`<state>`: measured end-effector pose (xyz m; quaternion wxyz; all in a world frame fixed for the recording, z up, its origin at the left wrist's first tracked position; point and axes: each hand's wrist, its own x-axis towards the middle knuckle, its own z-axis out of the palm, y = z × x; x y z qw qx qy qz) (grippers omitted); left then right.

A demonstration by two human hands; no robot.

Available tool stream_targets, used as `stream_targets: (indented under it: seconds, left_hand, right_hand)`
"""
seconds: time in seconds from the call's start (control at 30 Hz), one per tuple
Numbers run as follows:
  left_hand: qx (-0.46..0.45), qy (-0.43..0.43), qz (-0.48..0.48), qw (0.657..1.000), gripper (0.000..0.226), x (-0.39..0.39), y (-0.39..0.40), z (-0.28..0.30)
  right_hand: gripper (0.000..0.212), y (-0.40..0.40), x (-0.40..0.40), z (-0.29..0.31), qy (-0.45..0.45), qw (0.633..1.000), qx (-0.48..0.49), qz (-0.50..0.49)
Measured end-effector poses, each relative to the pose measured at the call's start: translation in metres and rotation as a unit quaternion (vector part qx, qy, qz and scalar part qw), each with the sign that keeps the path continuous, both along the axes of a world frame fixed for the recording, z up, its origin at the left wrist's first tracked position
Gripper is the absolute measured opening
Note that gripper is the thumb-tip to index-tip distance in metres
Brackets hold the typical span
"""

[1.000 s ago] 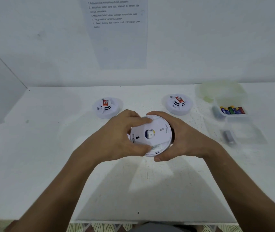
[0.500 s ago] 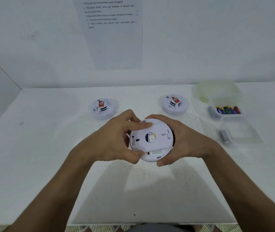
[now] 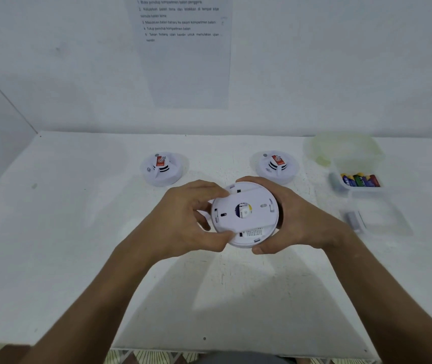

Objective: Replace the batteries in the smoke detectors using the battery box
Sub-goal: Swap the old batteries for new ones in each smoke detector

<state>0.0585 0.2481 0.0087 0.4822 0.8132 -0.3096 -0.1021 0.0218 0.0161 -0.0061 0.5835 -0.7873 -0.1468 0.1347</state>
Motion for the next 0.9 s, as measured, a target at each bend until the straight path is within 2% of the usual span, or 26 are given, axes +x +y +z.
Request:
stream_targets:
  seconds: [0.3, 0.67, 0.8, 0.9]
  left_hand:
    - [-0.059, 0.024, 0.076, 0.995, 0.053, -0.002, -0.007, -0.008]
    - [-0.014, -0.008, -0.019, 1.000, 0.061, 0.003, -0.007, 0.001]
    - [-0.021, 0.026, -0.019, 0.999, 0.061, 0.006, -0.005, -0.001]
    - [-0.029, 0.057, -0.008, 0.998, 0.066, 0.008, -0.002, -0.003]
  right_hand:
    - [0.094, 0.010, 0.001, -0.007, -0.056, 0.997, 0.001, -0.046]
    - [0.098, 0.001, 0.003, 0.000, -0.017, 1.000, -0.003, 0.014]
    - [0.098, -0.001, 0.004, 0.000, 0.000, 1.000, -0.003, 0.019]
    - [0.099, 0.000, 0.005, -0.001, -0.057, 0.994, -0.087, -0.016]
